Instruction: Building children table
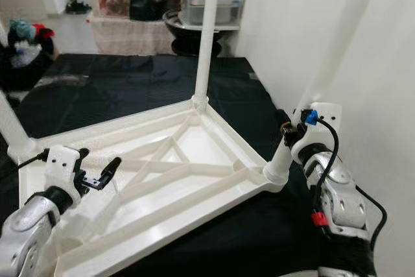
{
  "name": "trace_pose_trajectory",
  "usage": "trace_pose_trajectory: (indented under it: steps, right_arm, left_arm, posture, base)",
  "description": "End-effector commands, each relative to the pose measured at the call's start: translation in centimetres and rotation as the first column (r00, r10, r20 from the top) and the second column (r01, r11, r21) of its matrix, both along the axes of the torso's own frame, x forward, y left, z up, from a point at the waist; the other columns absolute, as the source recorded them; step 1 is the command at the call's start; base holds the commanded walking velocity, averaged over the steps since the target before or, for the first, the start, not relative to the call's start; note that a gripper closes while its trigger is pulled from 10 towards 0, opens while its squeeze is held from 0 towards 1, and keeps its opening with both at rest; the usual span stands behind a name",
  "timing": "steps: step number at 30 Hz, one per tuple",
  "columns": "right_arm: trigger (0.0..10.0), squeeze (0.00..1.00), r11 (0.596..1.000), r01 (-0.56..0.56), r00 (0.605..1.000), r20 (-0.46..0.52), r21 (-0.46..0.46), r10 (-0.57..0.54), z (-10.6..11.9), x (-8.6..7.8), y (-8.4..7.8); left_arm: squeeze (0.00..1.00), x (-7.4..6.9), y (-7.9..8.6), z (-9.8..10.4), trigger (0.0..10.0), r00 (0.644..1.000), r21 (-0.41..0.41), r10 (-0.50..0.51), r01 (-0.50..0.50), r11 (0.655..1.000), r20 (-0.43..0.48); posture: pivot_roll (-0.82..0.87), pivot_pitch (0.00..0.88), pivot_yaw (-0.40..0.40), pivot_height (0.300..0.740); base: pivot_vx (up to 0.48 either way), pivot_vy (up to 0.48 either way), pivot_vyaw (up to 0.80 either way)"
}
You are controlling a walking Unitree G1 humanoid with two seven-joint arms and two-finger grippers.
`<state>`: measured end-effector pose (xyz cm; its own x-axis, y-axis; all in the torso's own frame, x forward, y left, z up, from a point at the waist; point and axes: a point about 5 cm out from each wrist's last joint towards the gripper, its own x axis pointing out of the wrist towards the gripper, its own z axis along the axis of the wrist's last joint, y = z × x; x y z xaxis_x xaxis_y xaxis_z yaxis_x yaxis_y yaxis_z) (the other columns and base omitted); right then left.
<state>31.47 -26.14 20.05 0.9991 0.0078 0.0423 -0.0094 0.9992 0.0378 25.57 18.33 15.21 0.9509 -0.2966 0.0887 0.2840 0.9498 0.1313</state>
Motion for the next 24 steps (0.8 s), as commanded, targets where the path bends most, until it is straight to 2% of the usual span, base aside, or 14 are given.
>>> trace_pose_trajectory:
  steps: [1, 4, 7, 8, 10, 11, 12, 13, 16, 17, 18, 21, 22, 24]
  right_arm:
    - [10.0, 0.0, 0.997, -0.076, 0.993, -0.085, 0.015, 0.077, -1.9, 0.4, 1.6]
    - [10.0, 0.0, 0.994, -0.106, 0.991, -0.08, 0.008, 0.107, -1.8, 0.5, 2.0]
    - [10.0, 0.0, 0.988, -0.155, 0.985, -0.079, -0.007, 0.154, -1.6, 0.5, 2.4]
    - [10.0, 0.0, 0.988, -0.155, 0.985, -0.079, -0.007, 0.154, -1.6, 0.5, 2.4]
    - [10.0, 0.0, 0.984, -0.181, 0.98, -0.084, -0.009, 0.179, -1.6, 0.5, 2.5]
    - [10.0, 0.0, 0.984, -0.181, 0.98, -0.084, -0.009, 0.179, -1.6, 0.5, 2.5]
    - [10.0, 0.0, 0.981, -0.193, 0.978, -0.088, -0.009, 0.191, -1.7, 0.5, 2.7]
    - [10.0, 0.0, 0.979, -0.203, 0.974, -0.101, -0.009, 0.201, -2.1, 0.7, 3.0]
    - [10.0, 0.0, 0.979, -0.204, 0.974, -0.104, -0.009, 0.202, -2.2, 0.8, 3.0]
    - [10.0, 0.0, 0.979, -0.205, 0.973, -0.105, -0.007, 0.204, -2.2, 0.8, 3.1]
    - [10.0, 0.0, 0.979, -0.205, 0.973, -0.105, -0.007, 0.204, -2.2, 0.8, 3.1]
    - [10.0, 0.0, 0.981, -0.191, 0.975, -0.108, 0.019, 0.192, -2.2, 0.8, 2.9]
    - [10.0, 0.0, 0.982, -0.187, 0.976, -0.11, 0.021, 0.188, -2.3, 0.8, 2.8]
    - [10.0, 0.0, 0.983, -0.184, 0.976, -0.112, 0.021, 0.185, -2.4, 0.7, 2.7]
  left_arm:
    - [0.0, -0.6, -0.7, 0.8, 10.0, 0.999, -0.016, -0.031, 0.031, 0.999, 0.02]
    - [0.0, -1.2, -0.6, 0.8, 10.0, 1.0, -0.02, -0.02, 0.02, 1.0, 0.003]
    - [0.0, -2.8, 0.1, -0.2, 10.0, 0.994, -0.023, -0.035, 0.033, 0.999, -0.101]
    - [0.0, -2.8, 0.1, -0.2, 10.0, 0.994, -0.023, -0.035, 0.033, 0.999, -0.101]
    - [0.0, -3.4, 0.5, -1.1, 10.0, 0.982, -0.028, -0.046, 0.041, 0.999, -0.183]
    - [0.0, -3.4, 0.5, -1.1, 10.0, 0.982, -0.028, -0.046, 0.041, 0.999, -0.183]
    - [0.0, -3.6, 0.5, -2.1, 10.0, 0.963, -0.049, -0.067, 0.056, 0.997, -0.262]
    - [0.0, -3.8, -0.1, -3.3, 10.0, 0.935, -0.056, -0.129, 0.117, 0.992, -0.329]
    - [0.0, -3.8, -0.5, -3.5, 10.0, 0.924, -0.06, -0.163, 0.151, 0.987, -0.346]
    - [0.0, -3.4, -0.4, -3.6, 10.0, 0.925, 0.0, -0.148, 0.157, 0.988, -0.351]
    - [0.0, -3.4, -0.4, -3.6, 10.0, 0.925, 0.0, -0.148, 0.157, 0.988, -0.351]
    - [0.0, -2.0, 1.5, -3.8, 10.0, 0.921, 0.214, -0.034, 0.126, 0.969, -0.388]
    - [0.0, -1.8, 2.0, -3.8, 10.0, 0.92, 0.255, -0.01, 0.119, 0.96, -0.393]
    - [0.0, -1.7, 2.4, -3.7, 10.0, 0.919, 0.284, 0.009, 0.113, 0.952, -0.395]
  posture:
    - [0.12, 0.0, -0.09, 0.74]
    - [0.12, 0.0, -0.091, 0.74]
    - [0.14, 0.0, -0.1, 0.74]
    - [0.14, 0.0, -0.1, 0.74]
    - [0.14, 0.0, -0.1, 0.74]
    - [0.14, 0.0, -0.1, 0.74]
    - [0.15, 0.0, -0.106, 0.74]
    - [0.15, 0.0, -0.106, 0.74]
    - [0.15, 0.0, -0.106, 0.74]
    - [0.14, 0.0, -0.099, 0.74]
    - [0.14, 0.0, -0.099, 0.74]
    - [0.14, 0.0, -0.095, 0.74]
    - [0.14, 0.0, -0.091, 0.74]
    - [0.14, 0.0, -0.091, 0.74]
  base:
    - [0.0, 0.0, 0.0]
    - [0.0, 0.0, 0.0]
    - [0.0, 0.0, 0.0]
    - [0.0, 0.0, 0.0]
    - [0.0, 0.0, 0.0]
    - [0.0, 0.0, 0.0]
    - [0.0, 0.0, 0.0]
    - [0.0, 0.0, 0.0]
    - [0.0, 0.0, 0.0]
    - [0.0, 0.0, 0.0]
    - [0.0, 0.0, 0.0]
    - [0.0, 0.0, 0.0]
    - [0.0, 0.0, 0.0]
    - [0.0, 0.0, 0.0]
